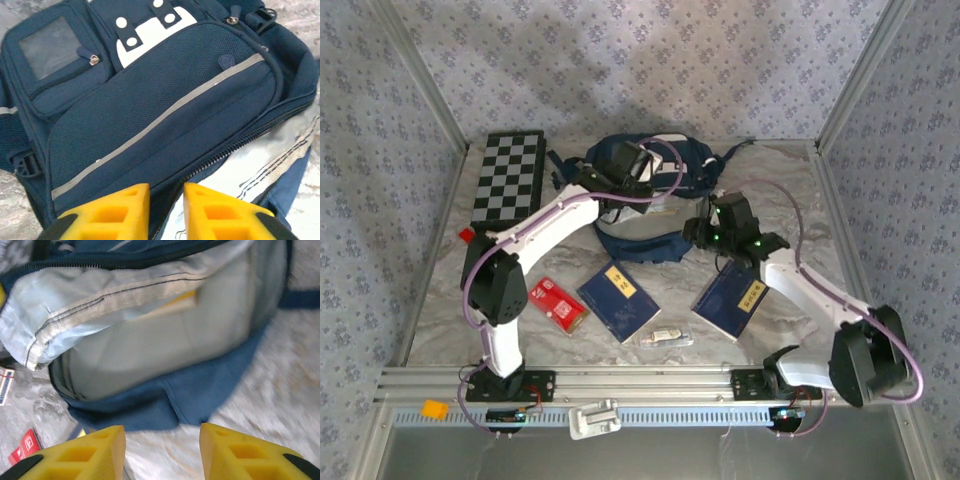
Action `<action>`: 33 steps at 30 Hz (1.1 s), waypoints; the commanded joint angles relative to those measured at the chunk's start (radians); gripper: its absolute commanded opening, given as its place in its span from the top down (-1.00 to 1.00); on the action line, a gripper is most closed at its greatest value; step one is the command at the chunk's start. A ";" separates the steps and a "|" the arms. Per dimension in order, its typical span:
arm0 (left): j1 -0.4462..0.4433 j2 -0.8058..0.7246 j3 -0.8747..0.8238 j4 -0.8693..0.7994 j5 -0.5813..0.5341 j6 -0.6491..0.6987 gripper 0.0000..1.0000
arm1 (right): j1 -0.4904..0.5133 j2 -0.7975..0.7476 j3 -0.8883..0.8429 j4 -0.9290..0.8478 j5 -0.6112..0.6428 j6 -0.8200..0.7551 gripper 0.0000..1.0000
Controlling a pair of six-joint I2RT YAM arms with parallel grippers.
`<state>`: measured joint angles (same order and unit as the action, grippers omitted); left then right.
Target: Pack the student bag
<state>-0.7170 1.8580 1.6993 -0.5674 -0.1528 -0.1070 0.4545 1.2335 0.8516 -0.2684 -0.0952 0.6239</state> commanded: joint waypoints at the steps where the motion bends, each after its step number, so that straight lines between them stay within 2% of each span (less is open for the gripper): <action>1: -0.046 -0.114 -0.088 0.064 0.091 -0.161 0.22 | -0.020 -0.125 -0.054 -0.265 0.046 0.046 -0.03; 3: -0.077 -0.163 -0.166 0.102 0.132 -0.279 0.06 | -0.031 -0.203 -0.086 -0.382 0.063 0.102 -0.15; 7: -0.135 -0.204 -0.304 0.188 0.259 -0.494 -0.07 | -0.069 -0.359 -0.154 -0.549 0.084 0.163 -0.34; 13: -0.245 -0.172 -0.420 0.310 0.349 -0.618 -0.21 | -0.103 -0.481 -0.270 -0.684 0.107 0.279 -0.50; 20: -0.314 -0.055 -0.440 0.407 0.380 -0.678 -0.19 | -0.130 -0.536 -0.416 -0.566 0.050 0.330 -0.57; 33: -0.329 0.126 -0.392 0.477 0.426 -0.748 -0.16 | -0.276 -0.487 -0.539 -0.338 -0.115 0.312 -0.42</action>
<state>-1.0374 1.9621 1.2671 -0.1276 0.2474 -0.8303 0.2001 0.7452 0.3408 -0.6720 -0.1497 0.9318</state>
